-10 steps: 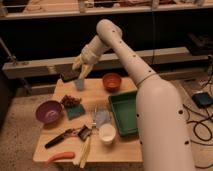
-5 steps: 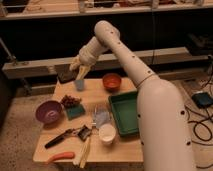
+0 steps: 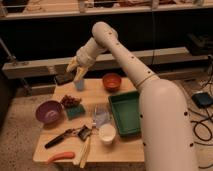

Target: Place eraser in purple bowl

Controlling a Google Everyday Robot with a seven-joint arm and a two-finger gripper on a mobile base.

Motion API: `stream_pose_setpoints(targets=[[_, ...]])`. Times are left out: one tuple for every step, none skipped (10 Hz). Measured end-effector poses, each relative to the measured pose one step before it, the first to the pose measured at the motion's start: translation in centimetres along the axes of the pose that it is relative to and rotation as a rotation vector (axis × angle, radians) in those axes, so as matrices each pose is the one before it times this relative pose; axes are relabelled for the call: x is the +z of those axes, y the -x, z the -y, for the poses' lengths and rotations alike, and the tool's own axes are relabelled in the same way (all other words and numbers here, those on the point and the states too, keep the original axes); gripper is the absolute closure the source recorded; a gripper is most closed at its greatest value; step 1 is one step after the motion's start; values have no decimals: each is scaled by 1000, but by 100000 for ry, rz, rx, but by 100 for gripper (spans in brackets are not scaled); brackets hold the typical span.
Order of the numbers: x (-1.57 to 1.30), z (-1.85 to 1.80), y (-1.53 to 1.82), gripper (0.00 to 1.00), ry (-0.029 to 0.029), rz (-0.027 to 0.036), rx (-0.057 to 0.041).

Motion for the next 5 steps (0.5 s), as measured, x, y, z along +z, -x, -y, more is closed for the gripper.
stream_pose_setpoints(targets=[[296,-32,417,100,168,243,-695],[260,9,356,100,249,138,-613],[362,24,483,100,304,219,-828],[218,30,389,100,243,71,-679],[190,46,261,100,147,138,-433]])
